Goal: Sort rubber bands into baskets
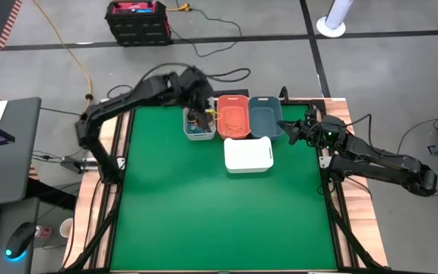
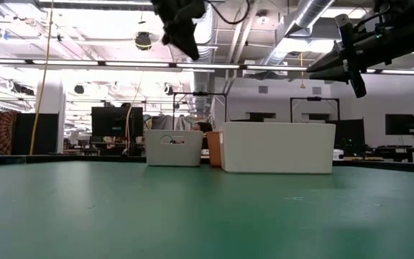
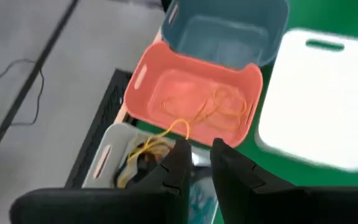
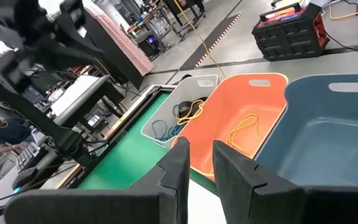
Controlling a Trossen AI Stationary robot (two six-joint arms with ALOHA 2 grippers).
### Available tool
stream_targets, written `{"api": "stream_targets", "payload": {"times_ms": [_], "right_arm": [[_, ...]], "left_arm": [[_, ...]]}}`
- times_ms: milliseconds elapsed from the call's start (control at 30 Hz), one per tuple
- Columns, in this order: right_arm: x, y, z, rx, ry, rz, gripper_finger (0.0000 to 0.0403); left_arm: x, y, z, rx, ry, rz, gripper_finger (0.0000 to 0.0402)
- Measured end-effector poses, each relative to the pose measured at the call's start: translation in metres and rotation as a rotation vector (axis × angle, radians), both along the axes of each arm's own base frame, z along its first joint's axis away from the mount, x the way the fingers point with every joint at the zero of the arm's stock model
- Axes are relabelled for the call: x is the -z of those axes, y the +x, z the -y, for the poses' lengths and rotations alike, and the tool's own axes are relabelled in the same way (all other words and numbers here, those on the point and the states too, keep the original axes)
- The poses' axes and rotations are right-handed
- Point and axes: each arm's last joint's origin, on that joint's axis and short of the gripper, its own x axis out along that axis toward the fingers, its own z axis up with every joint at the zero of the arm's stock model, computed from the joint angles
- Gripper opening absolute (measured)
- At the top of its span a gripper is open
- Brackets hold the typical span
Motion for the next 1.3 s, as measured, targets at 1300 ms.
{"api": "stream_targets", "payload": {"times_ms": [1300], "right_arm": [[0.001, 0.002, 0.001, 0.002, 0.024, -0.001, 0.0097]], "left_arm": [[0.184, -0.007, -0.104, 0.073, -0.018, 0.013, 0.0195]]}}
